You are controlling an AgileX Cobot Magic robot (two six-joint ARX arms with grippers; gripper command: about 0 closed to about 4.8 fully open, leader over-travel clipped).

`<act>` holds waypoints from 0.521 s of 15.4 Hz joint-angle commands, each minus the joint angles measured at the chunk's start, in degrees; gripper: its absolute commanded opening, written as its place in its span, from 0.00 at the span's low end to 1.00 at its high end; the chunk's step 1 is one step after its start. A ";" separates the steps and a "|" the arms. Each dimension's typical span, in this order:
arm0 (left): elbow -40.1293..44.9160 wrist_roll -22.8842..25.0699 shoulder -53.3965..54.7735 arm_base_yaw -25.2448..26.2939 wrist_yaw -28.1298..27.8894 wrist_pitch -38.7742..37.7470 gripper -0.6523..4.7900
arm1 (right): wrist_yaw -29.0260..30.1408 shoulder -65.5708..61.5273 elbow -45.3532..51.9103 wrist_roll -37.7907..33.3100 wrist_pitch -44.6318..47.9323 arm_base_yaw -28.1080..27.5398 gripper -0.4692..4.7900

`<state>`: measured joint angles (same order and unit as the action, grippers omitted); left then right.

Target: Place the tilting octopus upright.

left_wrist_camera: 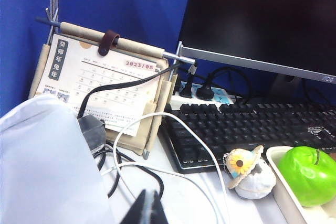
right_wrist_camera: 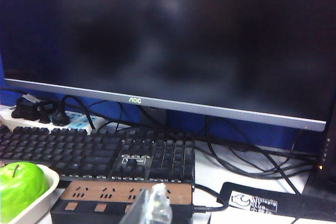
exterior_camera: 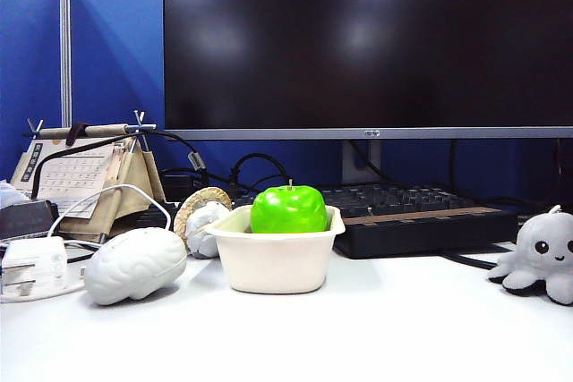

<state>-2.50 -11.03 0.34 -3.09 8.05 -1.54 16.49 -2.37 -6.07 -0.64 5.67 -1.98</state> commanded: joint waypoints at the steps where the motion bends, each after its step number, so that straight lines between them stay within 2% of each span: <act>1: -0.02 0.04 -0.15 0.02 0.11 0.35 0.11 | 0.17 0.72 -0.22 -0.52 0.57 -1.09 0.09; 8: -0.02 0.04 -0.15 0.02 0.11 0.33 0.11 | 0.20 2.27 2.80 -4.33 0.52 -2.58 0.09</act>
<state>-2.48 -11.03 0.34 -3.09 8.08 -1.54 16.56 -0.25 -3.55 -3.92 5.28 -4.51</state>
